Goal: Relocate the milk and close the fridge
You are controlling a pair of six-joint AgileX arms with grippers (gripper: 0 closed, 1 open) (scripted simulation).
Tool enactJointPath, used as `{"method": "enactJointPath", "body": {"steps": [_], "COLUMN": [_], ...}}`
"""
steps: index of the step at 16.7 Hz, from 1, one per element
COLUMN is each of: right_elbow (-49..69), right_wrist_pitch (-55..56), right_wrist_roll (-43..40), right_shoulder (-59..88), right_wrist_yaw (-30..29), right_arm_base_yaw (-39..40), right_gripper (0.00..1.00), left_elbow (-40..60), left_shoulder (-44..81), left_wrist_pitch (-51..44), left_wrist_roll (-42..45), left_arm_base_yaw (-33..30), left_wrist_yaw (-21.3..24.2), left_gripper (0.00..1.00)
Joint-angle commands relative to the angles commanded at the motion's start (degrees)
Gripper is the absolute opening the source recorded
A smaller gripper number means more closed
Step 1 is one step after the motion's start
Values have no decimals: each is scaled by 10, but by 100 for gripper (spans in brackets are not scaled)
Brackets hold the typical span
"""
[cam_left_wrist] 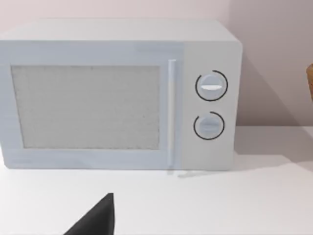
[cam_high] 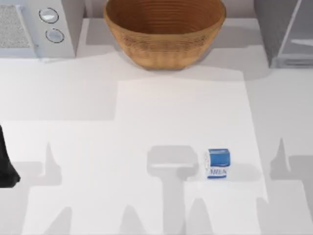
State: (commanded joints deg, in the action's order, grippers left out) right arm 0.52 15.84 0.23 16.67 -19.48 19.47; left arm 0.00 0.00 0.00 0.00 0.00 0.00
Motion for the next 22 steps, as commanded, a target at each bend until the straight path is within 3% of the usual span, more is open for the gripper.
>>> {"method": "enactJointPath", "body": {"steps": [6,10,18,22], "right_elbow": [5,8,8,29], "right_wrist_pitch": [169,244,264,329], "right_wrist_roll": [4,7,9,24], "right_shoulder": [179,257,279,365], "right_wrist_yaw": [-222,-317,-337,-355], "right_arm_base_yaw": [221,314,335,361], "right_gripper": [100,100,100,100], "left_elbow": [0,0,0,0], "left_shoulder": [0,0,0,0], "left_wrist_pitch": [0,0,0,0], "left_wrist_roll": [0,0,0,0], "left_arm_base_yaw": [0,0,0,0], "left_wrist_yaw": [0,0,0,0], "left_gripper": [100,100,100,100]}}
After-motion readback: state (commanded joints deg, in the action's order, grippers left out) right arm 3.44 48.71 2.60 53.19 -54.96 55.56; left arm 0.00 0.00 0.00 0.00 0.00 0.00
